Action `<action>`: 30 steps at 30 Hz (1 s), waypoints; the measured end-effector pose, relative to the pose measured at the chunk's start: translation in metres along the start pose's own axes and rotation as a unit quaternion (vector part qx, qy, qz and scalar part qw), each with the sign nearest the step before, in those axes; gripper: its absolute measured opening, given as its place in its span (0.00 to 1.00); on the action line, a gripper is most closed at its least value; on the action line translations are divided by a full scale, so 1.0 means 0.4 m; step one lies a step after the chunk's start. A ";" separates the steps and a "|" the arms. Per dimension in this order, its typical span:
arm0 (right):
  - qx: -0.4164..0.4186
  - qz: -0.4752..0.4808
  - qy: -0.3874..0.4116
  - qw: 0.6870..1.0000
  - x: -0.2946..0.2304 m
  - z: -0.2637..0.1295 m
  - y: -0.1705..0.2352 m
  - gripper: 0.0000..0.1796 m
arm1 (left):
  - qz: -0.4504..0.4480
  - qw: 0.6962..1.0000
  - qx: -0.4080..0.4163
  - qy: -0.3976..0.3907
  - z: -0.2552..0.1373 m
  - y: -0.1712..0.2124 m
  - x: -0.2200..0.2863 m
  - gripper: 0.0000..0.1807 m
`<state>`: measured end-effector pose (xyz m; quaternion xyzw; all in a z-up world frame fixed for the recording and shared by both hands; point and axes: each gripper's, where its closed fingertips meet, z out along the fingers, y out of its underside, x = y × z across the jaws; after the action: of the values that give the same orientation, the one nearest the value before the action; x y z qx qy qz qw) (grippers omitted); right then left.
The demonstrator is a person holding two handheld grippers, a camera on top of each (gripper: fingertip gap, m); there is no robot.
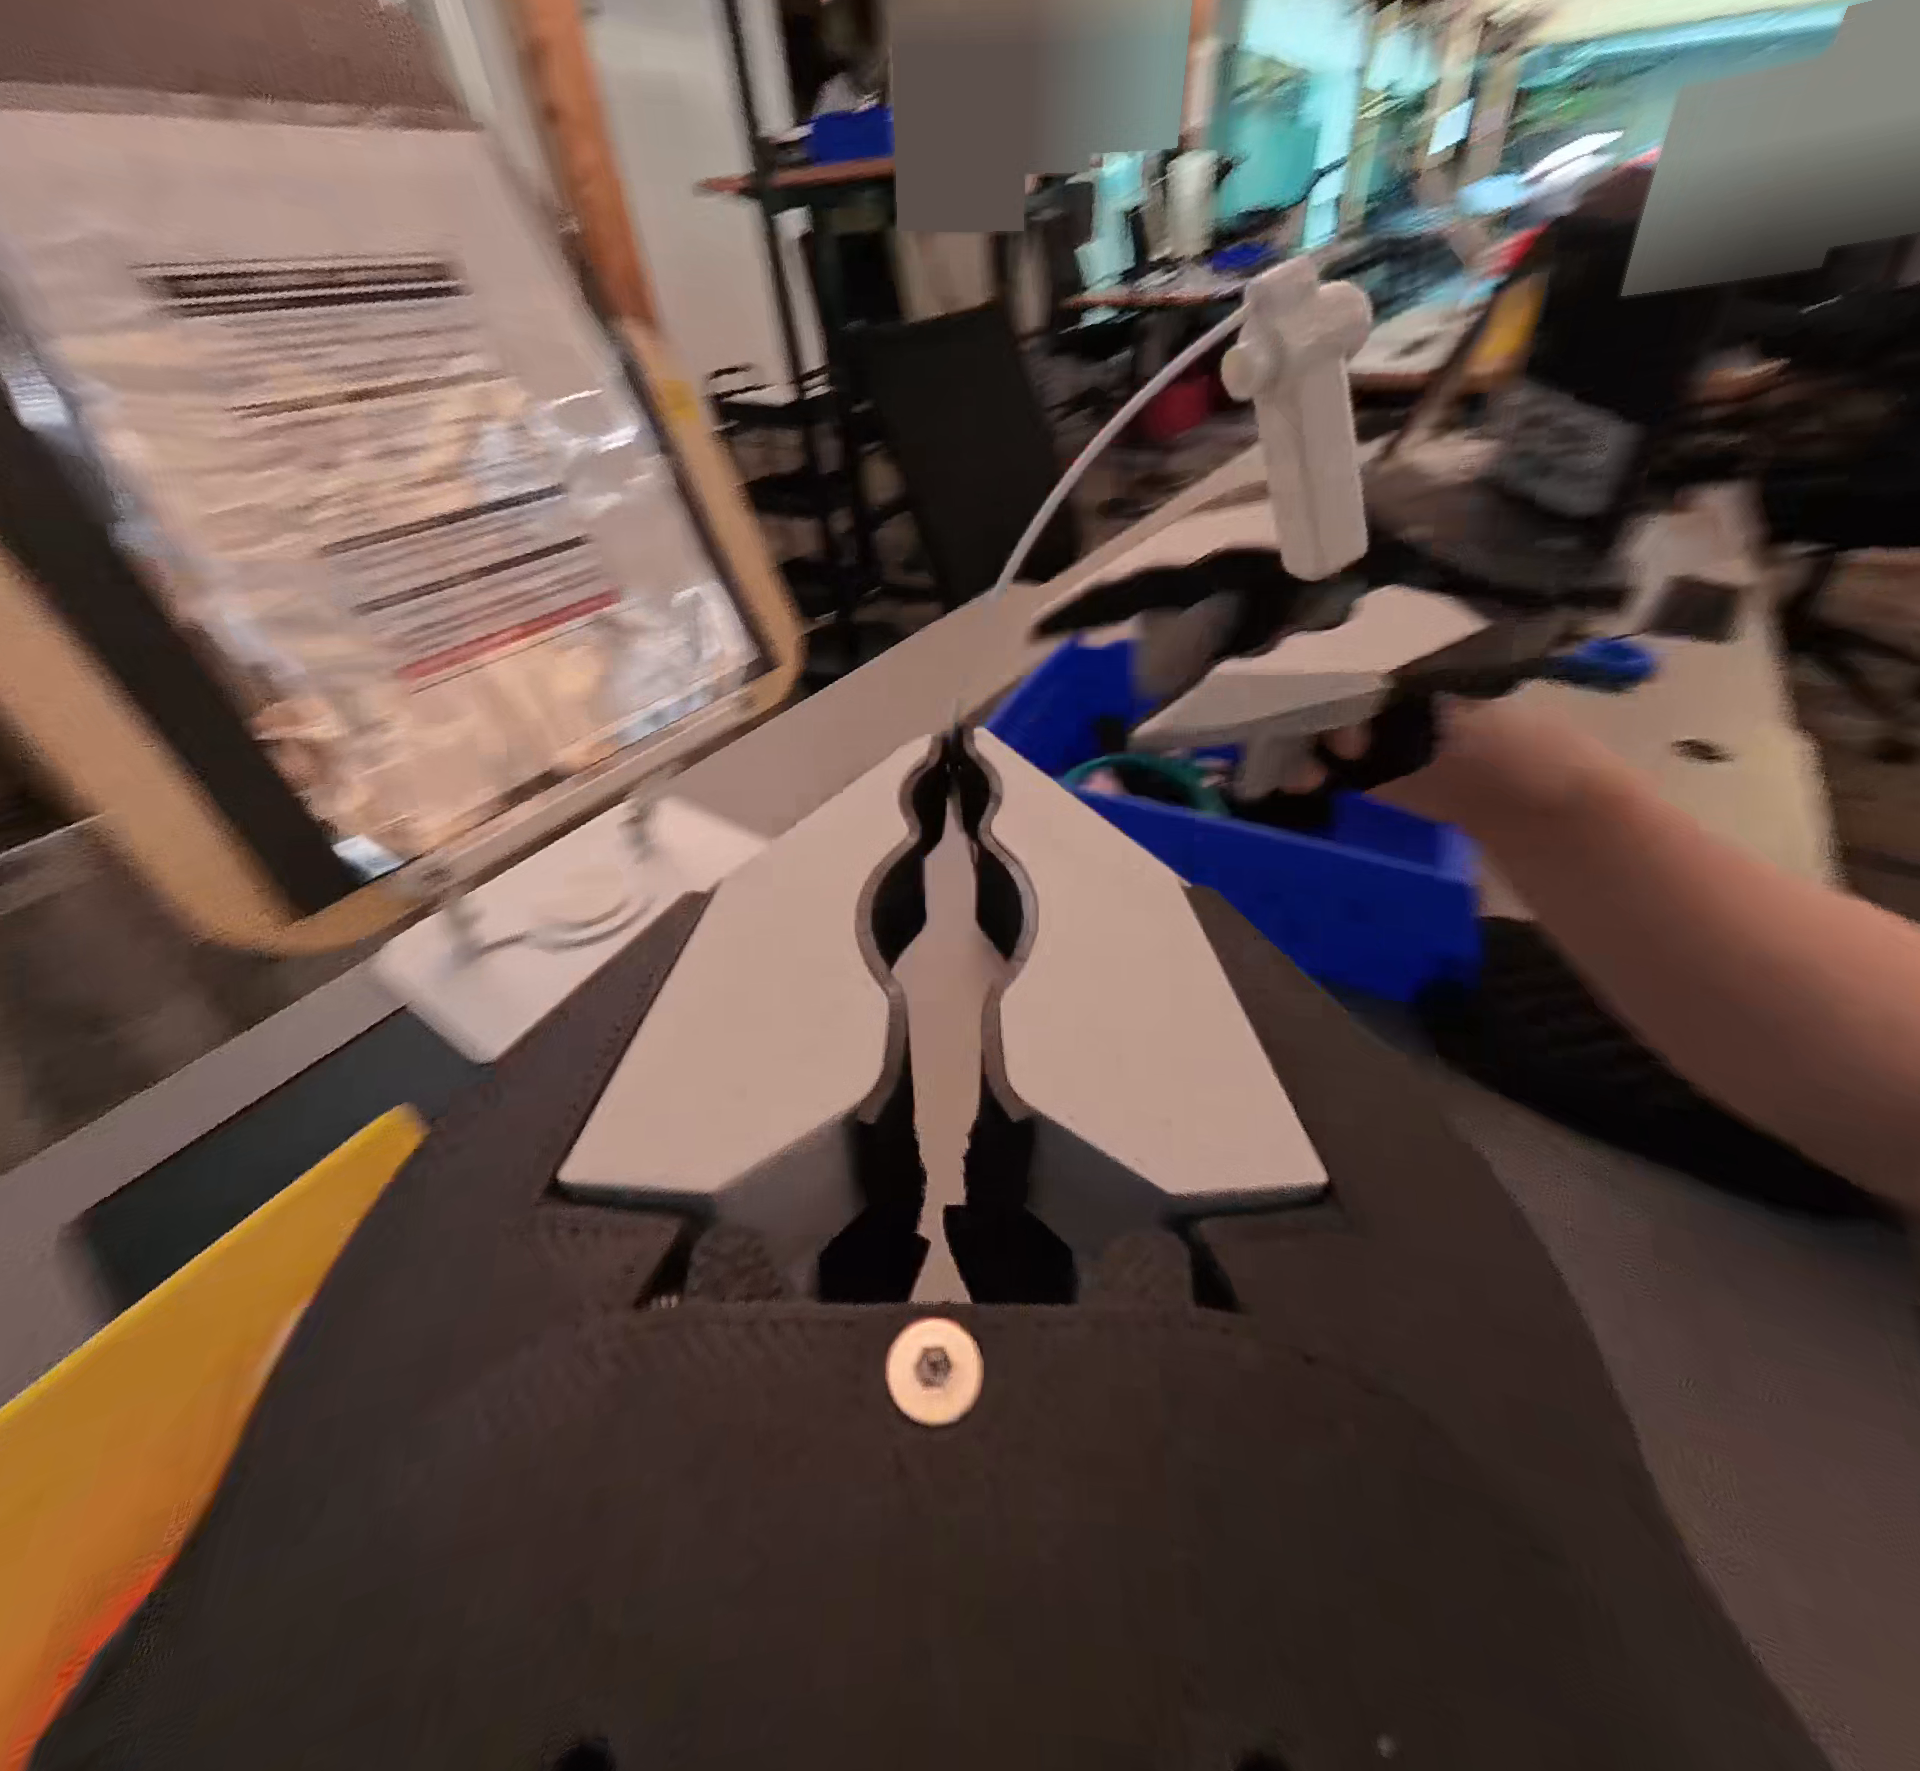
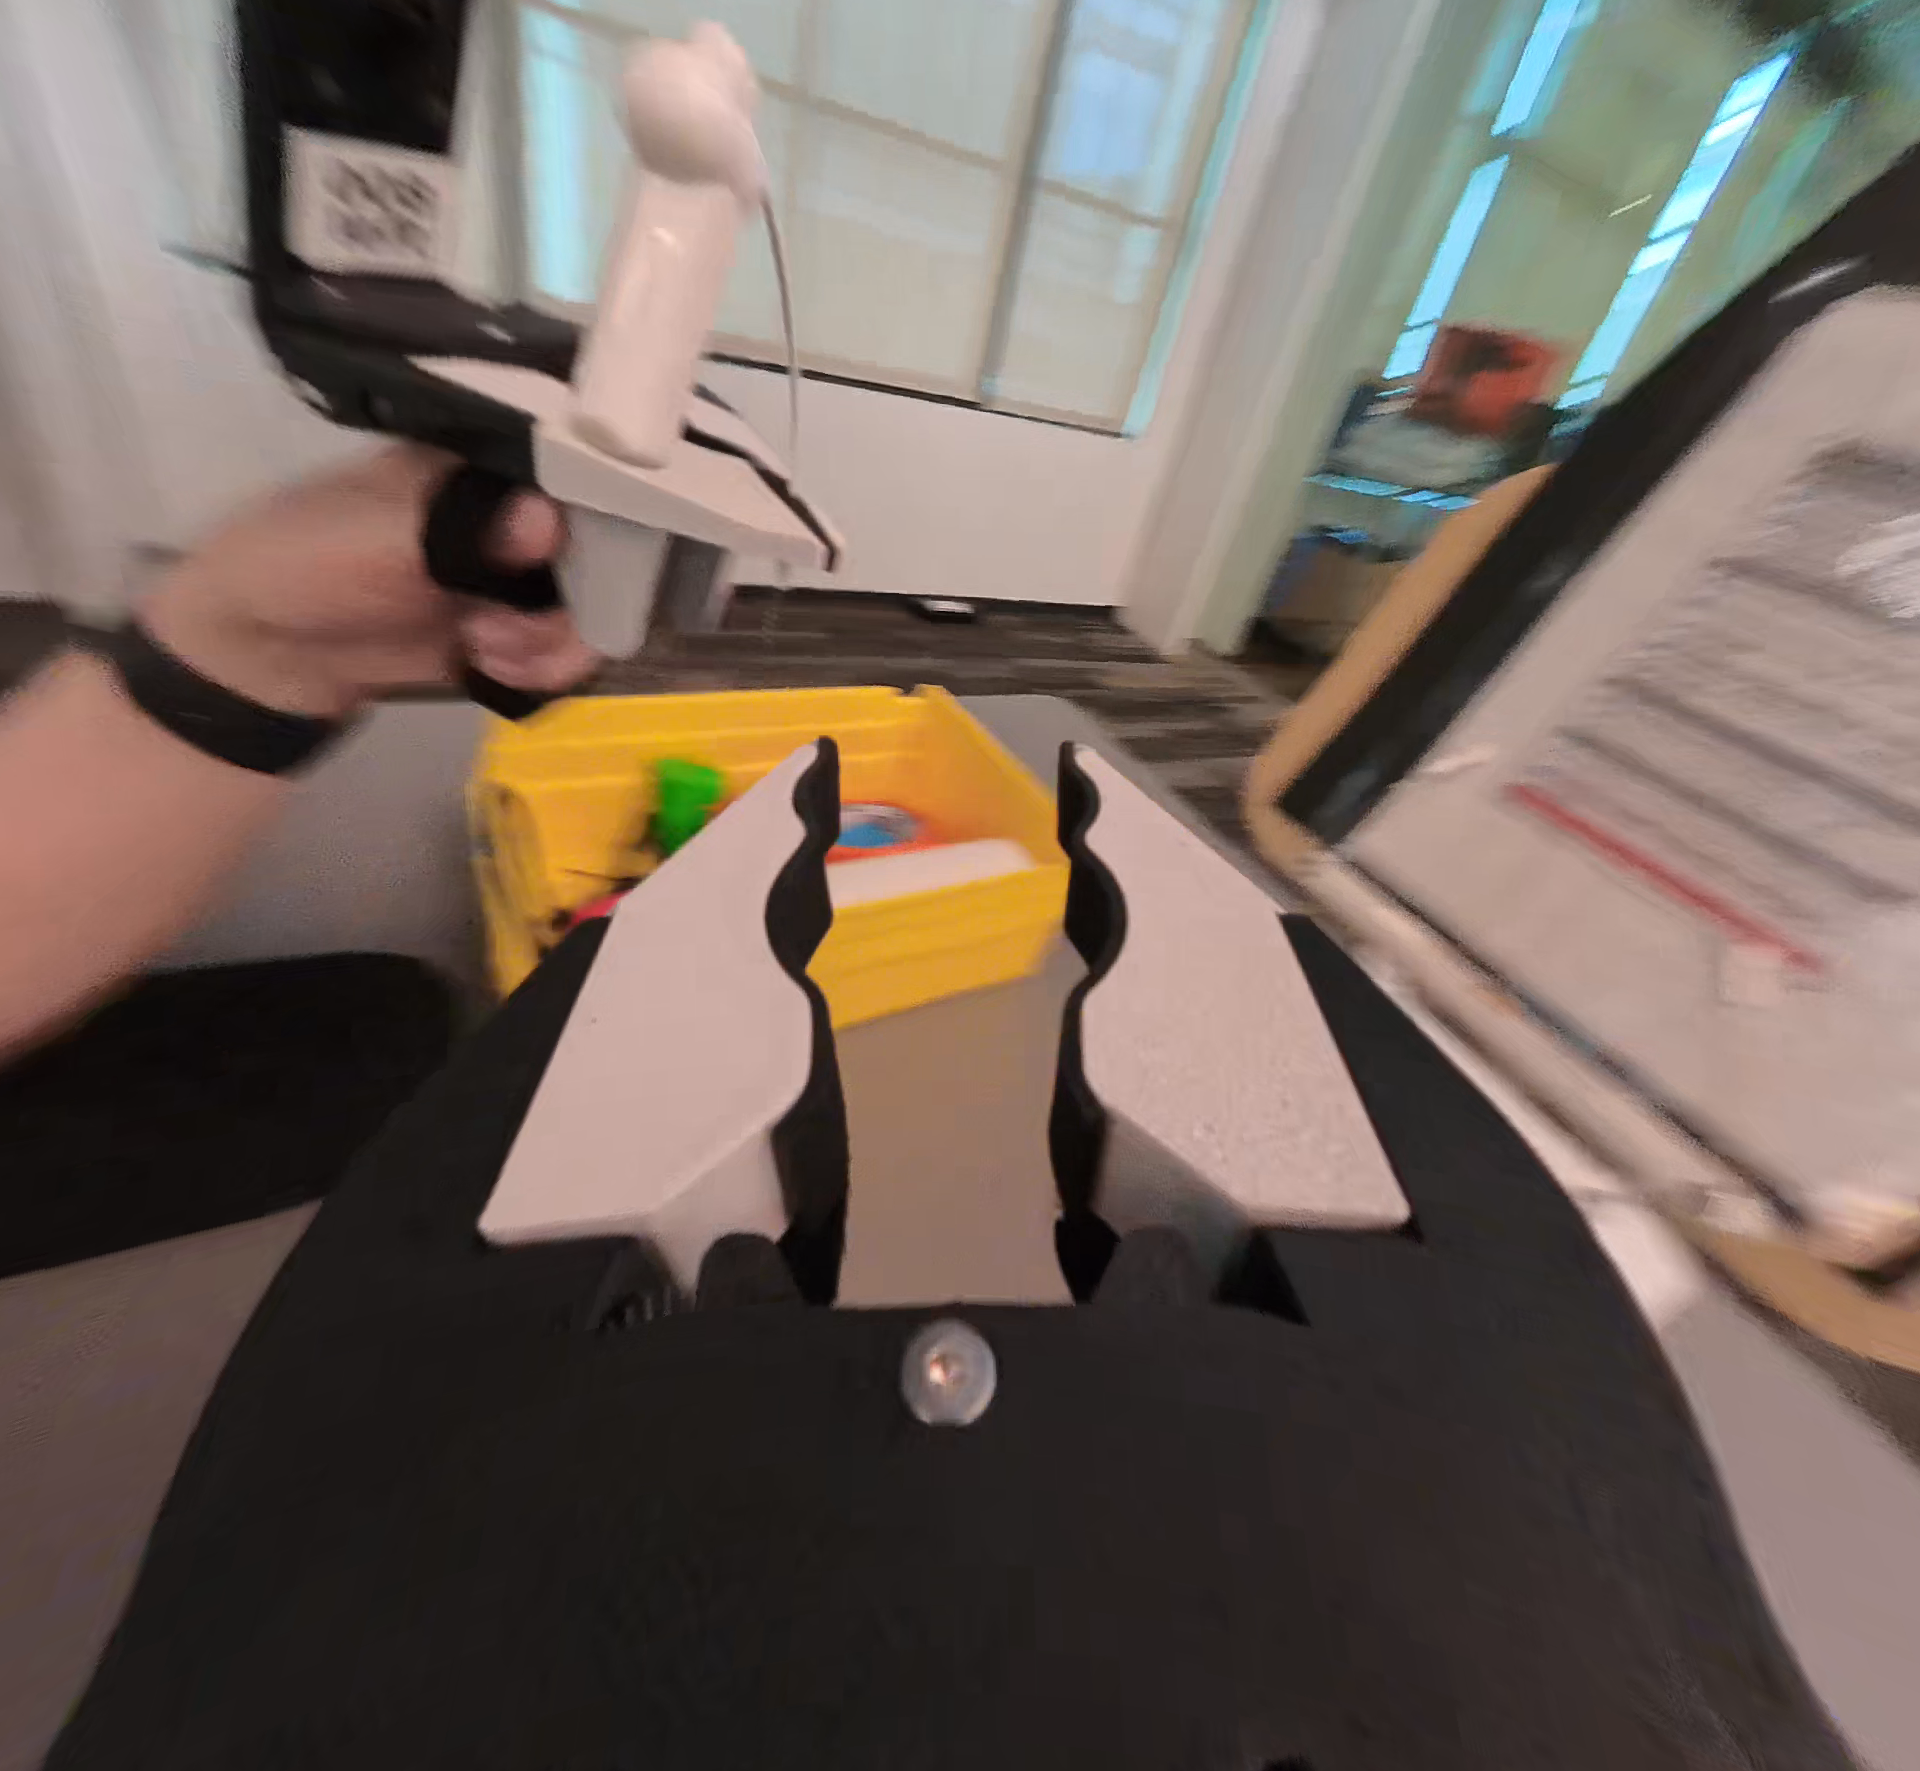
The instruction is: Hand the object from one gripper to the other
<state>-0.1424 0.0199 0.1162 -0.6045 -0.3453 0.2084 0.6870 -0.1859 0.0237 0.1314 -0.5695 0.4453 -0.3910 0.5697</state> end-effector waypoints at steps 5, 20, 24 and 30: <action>-0.027 -0.220 0.146 0.964 0.051 -0.024 -0.019 0.26 | 0.075 0.985 -0.060 -0.143 -0.053 0.035 -0.128 0.00; -0.147 -0.438 0.119 0.879 -0.056 0.089 0.120 0.19 | 0.223 0.918 -0.297 -0.142 0.041 0.230 -0.069 0.00; -0.171 -0.473 0.128 0.855 -0.036 0.088 0.150 0.13 | 0.238 0.909 -0.319 -0.126 0.058 0.252 -0.041 0.00; -0.187 -0.523 0.147 0.818 -0.035 0.095 0.160 0.06 | 0.245 0.905 -0.328 -0.115 0.060 0.258 -0.021 0.00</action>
<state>-0.1709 0.0478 0.0519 -0.4734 -0.5369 -0.3422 0.6087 -0.1718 0.0437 0.0279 -0.6382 0.6051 -0.0029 0.4760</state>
